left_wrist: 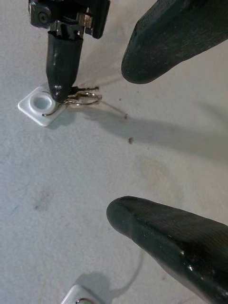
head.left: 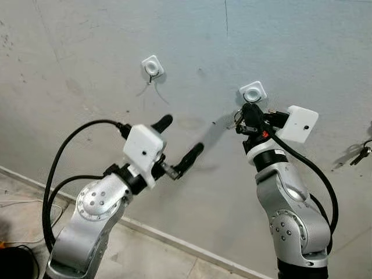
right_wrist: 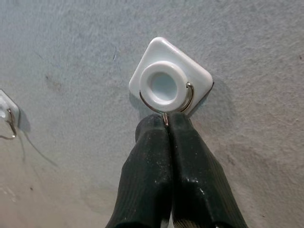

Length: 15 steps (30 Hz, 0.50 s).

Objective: Hang keys on a hook

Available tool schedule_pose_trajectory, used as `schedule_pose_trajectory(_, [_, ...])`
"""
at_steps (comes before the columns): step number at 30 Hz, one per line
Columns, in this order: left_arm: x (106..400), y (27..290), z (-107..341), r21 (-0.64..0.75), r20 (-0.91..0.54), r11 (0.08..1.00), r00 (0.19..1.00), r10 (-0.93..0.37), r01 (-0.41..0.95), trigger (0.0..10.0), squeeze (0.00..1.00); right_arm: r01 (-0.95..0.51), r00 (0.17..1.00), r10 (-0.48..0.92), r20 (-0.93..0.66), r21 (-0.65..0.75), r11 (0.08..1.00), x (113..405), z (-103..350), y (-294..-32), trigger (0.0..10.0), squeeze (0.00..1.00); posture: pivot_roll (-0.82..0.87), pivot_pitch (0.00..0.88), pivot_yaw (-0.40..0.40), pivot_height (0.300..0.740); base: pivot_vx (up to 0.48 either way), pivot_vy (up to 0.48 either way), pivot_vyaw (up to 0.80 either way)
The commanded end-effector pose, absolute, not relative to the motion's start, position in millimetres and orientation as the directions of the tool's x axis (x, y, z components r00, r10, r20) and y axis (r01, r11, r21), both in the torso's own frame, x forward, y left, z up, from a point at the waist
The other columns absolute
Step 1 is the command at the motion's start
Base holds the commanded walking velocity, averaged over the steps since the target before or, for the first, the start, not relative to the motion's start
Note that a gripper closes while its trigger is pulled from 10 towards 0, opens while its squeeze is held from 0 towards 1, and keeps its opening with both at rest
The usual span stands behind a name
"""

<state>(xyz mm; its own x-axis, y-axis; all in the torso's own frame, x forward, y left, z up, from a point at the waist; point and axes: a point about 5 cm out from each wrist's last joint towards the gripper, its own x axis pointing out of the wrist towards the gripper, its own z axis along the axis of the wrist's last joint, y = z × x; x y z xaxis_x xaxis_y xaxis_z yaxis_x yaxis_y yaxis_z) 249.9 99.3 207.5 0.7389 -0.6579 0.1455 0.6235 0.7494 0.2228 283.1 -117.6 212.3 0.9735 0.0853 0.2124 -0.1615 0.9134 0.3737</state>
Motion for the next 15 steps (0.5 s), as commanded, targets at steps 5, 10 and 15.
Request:
schedule_pose_trajectory(5, [251.6,99.1,205.7,0.215,0.136,0.756,0.747,-0.651,0.619,10.0,0.00,-0.126,0.955,0.011,0.296,0.374,0.919,279.7,230.8,-143.1,10.0,0.00,0.18,0.000,-0.042,0.740,0.000,0.000,0.00])
schedule_pose_trajectory(10, [252.0,99.0,205.5,0.212,0.136,0.757,0.749,-0.649,0.618,10.0,0.00,-0.150,0.958,0.054,0.281,0.334,0.931,269.2,221.4,-145.8,10.0,0.00,0.18,0.000,-0.043,0.740,0.000,0.000,0.00])
schedule_pose_trajectory(15, [251.5,98.1,205.5,0.211,0.137,0.757,0.748,-0.649,0.618,10.0,0.00,-0.126,0.970,0.048,0.240,0.320,0.939,259.3,209.6,-152.8,10.0,0.00,0.18,0.000,-0.043,0.740,0.000,0.000,0.00])
